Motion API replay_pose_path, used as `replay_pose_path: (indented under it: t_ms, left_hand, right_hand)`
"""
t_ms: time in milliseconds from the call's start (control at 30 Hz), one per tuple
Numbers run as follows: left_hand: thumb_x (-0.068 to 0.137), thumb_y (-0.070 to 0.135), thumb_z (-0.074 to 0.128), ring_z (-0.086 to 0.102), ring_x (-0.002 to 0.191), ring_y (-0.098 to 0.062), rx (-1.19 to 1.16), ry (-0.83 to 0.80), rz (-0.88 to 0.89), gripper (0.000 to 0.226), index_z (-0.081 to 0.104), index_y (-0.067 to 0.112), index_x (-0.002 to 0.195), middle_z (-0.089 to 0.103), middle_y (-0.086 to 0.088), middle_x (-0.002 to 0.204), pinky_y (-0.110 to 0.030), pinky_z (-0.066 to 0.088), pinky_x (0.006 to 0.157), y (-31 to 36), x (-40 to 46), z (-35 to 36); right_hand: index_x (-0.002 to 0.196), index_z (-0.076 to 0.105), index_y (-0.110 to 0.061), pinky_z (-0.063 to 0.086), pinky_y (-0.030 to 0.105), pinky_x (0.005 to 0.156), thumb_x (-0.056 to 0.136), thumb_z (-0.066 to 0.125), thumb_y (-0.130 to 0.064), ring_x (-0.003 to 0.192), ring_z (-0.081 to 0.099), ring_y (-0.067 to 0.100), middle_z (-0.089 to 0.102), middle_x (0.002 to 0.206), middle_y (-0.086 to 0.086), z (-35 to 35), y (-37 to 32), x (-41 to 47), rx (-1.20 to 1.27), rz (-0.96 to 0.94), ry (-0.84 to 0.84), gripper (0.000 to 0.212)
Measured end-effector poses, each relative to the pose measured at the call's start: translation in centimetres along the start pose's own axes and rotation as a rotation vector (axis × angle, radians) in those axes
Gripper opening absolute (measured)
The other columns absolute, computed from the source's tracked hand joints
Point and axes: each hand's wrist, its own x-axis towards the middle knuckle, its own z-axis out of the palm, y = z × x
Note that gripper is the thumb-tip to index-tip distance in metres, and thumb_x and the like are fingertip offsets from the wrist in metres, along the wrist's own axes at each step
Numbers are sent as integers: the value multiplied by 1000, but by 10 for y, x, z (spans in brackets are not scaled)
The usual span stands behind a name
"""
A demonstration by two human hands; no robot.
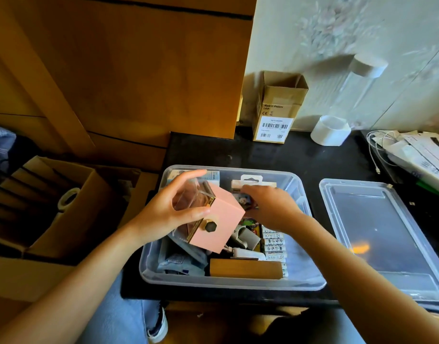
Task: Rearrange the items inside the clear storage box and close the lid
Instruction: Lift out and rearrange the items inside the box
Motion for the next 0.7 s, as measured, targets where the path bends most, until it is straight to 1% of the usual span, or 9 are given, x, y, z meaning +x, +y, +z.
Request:
replay_pose_path:
  t_ms: [67,133,167,267,333,400,500,600,700]
  left_hand:
    - [65,43,73,63,109,-13,-50,31,12,66,49,43,125,59,2,123,-29,56,79,-1,-2,-5]
    - [65,42,72,63,108,-13,-101,62,26,64,51,41,125,64,3,117,-24,54,79,-2,-3,-9]
    - [65,41,71,63,108,-12,-127,80,31,64,52,39,125,65,5,116,-21,53,78,-3,-3,-10]
    - [64,40,70,63,107,-12,-200,132,30,63,52,34,124,67,7,114,-19,52,75,-4,-4,-10]
    - [64,40,71,64,105,-10,-184,147,38,63,51,33,124,67,7,114,-18,52,73,-4,-6,-8]
    - [67,33,74,64,105,-8,-138,138,46,63,50,34,125,65,7,116,-17,53,73,-4,-7,-4]
    - [72,24,70,62,106,-5,-95,132,52,59,48,36,125,61,7,119,-17,53,74,-5,-8,-2]
    - [72,22,67,64,103,-6,-133,146,44,57,49,33,125,63,6,116,-18,54,71,-6,-9,-4]
    - [72,25,70,65,102,-7,-150,144,42,57,49,32,124,64,6,115,-18,54,70,-6,-10,-5]
  right_hand:
    - [124,47,-27,52,32,71,85,61,-47,94,61,21,63,116,0,-13,9,-8,12,50,9,46]
    - [121,50,-27,47,27,64,83,61,-51,81,57,17,66,109,-2,-28,17,-17,5,71,12,46]
    - [120,51,-27,44,26,64,82,61,-52,80,56,17,66,108,-3,-34,20,-22,4,78,13,47]
    - [124,52,-29,45,26,73,81,62,-53,89,58,17,64,114,-4,-47,26,-33,69,79,-32,50]
    - [128,50,-29,46,26,80,82,63,-50,95,59,17,63,119,-4,-50,26,-36,132,65,-98,52]
    - [131,49,-29,46,24,84,82,64,-45,102,59,16,61,124,-4,-49,24,-38,183,49,-152,54]
    - [133,48,-29,46,27,92,82,67,-40,111,57,18,57,130,-4,-43,19,-40,227,19,-220,55]
    - [134,47,-29,46,28,93,83,66,-39,114,56,18,56,132,-3,-39,15,-41,255,-12,-238,56]
    - [134,46,-31,46,26,92,84,65,-38,114,57,18,56,132,-4,-38,11,-42,252,-37,-222,53]
